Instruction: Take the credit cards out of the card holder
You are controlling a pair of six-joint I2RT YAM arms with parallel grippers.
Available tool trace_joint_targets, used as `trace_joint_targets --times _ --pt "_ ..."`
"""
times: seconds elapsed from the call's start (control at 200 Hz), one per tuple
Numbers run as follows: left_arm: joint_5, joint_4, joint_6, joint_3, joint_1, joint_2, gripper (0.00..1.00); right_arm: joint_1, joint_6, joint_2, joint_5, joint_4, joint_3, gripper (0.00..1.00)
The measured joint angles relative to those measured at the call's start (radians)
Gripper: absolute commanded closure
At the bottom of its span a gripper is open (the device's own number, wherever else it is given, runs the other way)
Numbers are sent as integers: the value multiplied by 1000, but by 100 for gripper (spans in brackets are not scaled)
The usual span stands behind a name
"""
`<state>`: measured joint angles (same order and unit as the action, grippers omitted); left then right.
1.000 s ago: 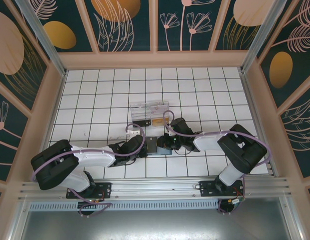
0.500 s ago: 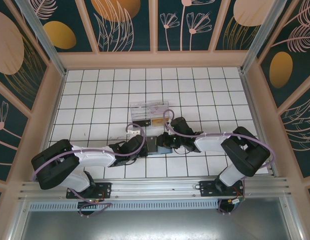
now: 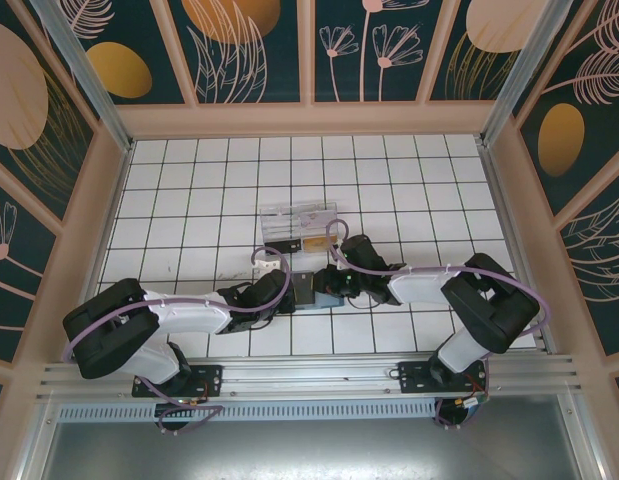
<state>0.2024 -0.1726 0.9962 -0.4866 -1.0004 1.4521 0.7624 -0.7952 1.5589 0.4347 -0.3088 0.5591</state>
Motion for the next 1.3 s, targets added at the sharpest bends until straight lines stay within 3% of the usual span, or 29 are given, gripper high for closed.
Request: trace_joint_targets --times 0.676,0.931,1.301 --pt "0 0 -1 0 0 0 100 -3 0 35 8 -8 -2 83" --pt "-3 0 -7 0 0 0 100 -3 -6 35 21 -26 -3 100" --pt "-3 0 -7 0 0 0 100 -47 -3 22 32 -29 -40 100"
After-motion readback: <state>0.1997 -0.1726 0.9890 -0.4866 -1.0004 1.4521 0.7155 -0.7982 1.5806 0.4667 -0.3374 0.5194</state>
